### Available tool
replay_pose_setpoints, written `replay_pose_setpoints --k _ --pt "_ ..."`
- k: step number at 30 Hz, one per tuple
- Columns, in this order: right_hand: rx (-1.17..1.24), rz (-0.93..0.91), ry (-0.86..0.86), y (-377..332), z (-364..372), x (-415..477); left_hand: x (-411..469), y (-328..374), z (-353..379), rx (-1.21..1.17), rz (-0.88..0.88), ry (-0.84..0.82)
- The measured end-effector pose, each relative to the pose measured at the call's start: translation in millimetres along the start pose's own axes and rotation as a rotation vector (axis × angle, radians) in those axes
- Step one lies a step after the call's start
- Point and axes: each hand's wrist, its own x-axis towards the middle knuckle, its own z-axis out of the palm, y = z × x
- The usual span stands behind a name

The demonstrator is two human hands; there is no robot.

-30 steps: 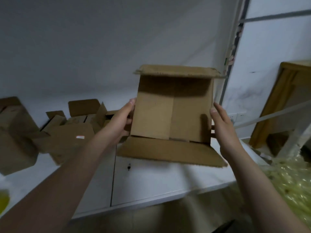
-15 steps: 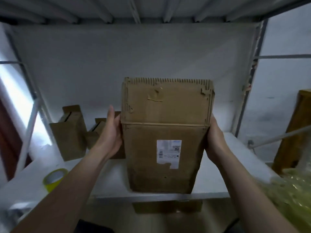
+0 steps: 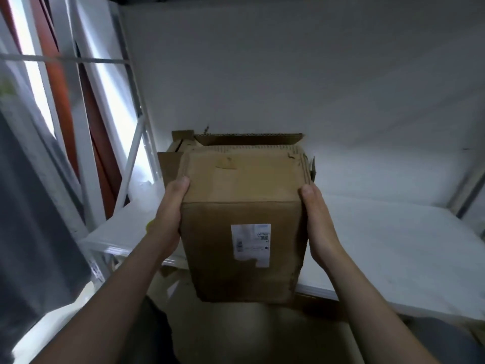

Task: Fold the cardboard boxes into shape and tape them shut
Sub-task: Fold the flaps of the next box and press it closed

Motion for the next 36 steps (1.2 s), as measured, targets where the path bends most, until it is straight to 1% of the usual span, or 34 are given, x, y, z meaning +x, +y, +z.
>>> replay_pose_setpoints --k 4,7,12,16,19,24,27,29,32,36 --pt "0.015 0.041 -0.013 5 24 22 30 -5 -16 -0.095 0.014 0.043" --pt "0.035 0.043 0.015 5 40 37 45 -9 -20 -0.116 0.054 0.054" --pt "-0.042 0.025 0.04 32 62 15 37 -28 -54 -0.014 0.085 0.096" --pt "-0.004 -0.002 0.061 53 72 -11 22 -41 -70 0.05 0.123 0.091" --pt "0.035 0.022 0.098 55 57 -5 21 -39 -53 0.069 0.122 0.068" --pt "0.073 0.084 0.188 49 14 12 29 -41 0 0.045 0.091 0.001" --pt "0.051 0.087 0.24 50 -13 21 33 -52 29 0.041 0.118 -0.043" --pt "0.028 0.074 0.238 49 -24 24 37 -55 40 0.036 0.125 -0.048" --pt "-0.023 0.041 0.207 45 -21 25 44 -55 37 0.025 0.1 -0.029" --pt "-0.116 -0.01 0.167 36 11 19 45 -50 4 -0.023 0.093 0.058"
